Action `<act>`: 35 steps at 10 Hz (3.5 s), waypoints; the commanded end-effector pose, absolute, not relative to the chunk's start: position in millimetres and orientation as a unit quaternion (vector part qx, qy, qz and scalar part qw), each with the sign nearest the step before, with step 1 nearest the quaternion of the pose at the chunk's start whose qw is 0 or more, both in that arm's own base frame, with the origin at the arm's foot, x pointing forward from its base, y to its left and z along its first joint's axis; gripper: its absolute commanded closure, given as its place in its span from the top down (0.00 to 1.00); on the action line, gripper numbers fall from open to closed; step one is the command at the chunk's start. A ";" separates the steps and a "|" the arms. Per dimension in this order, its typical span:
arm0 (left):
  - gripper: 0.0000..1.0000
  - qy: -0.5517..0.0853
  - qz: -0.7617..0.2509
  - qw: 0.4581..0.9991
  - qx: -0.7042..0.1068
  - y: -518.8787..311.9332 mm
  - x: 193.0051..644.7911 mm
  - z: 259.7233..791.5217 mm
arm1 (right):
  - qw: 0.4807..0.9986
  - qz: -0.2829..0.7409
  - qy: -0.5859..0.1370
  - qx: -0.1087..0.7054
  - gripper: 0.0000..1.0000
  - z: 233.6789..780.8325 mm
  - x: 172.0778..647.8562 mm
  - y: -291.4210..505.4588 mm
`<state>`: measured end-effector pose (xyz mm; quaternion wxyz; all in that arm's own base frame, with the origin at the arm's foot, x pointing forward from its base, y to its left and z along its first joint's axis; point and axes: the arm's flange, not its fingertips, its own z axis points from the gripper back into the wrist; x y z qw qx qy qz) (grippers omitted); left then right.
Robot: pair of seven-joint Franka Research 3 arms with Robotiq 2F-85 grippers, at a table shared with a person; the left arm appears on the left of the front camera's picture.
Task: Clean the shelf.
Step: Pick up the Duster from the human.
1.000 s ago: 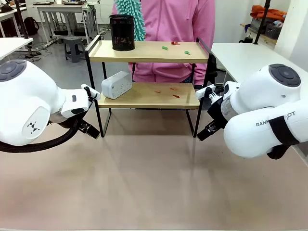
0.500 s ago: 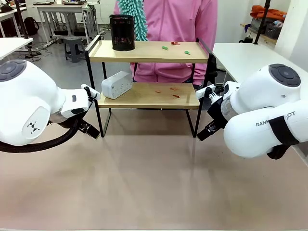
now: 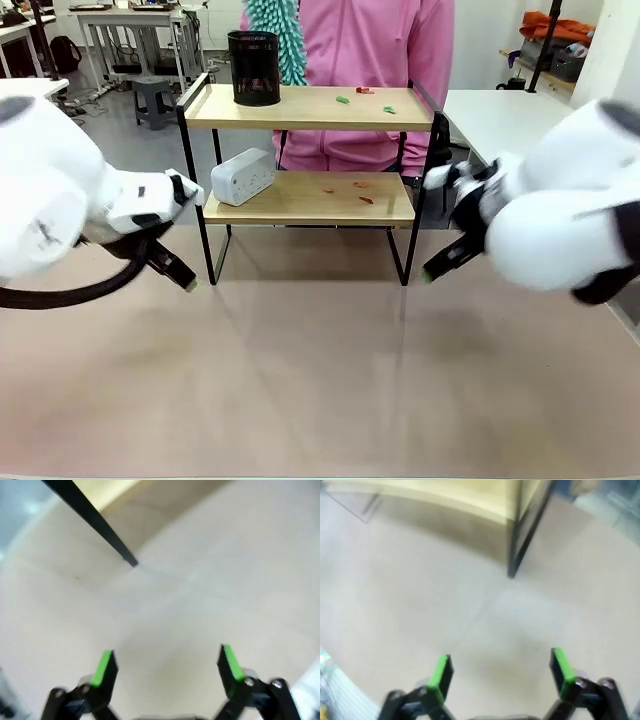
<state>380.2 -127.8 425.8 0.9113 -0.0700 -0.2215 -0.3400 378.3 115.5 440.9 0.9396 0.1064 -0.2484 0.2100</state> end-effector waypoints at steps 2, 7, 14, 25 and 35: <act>1.00 -0.390 -0.172 0.851 -0.307 50.3 294.6 497.1 | 0.842 -0.085 -0.290 0.446 1.00 492.1 272.3 -88.7; 1.00 -0.396 -0.092 0.835 -0.370 157.2 292.9 517.0 | 0.848 -0.055 -0.267 0.455 1.00 481.2 249.5 -184.2; 1.00 -0.396 -0.092 0.835 -0.370 157.2 292.9 517.0 | 0.848 -0.055 -0.267 0.455 1.00 481.2 249.5 -184.2; 1.00 -0.176 0.019 0.784 -0.595 153.6 440.5 527.7 | 0.848 -0.055 -0.267 0.455 1.00 481.2 249.5 -184.2; 1.00 -0.015 0.107 0.704 -0.702 121.5 490.2 480.2 | 0.848 -0.055 -0.267 0.455 1.00 481.2 249.5 -184.2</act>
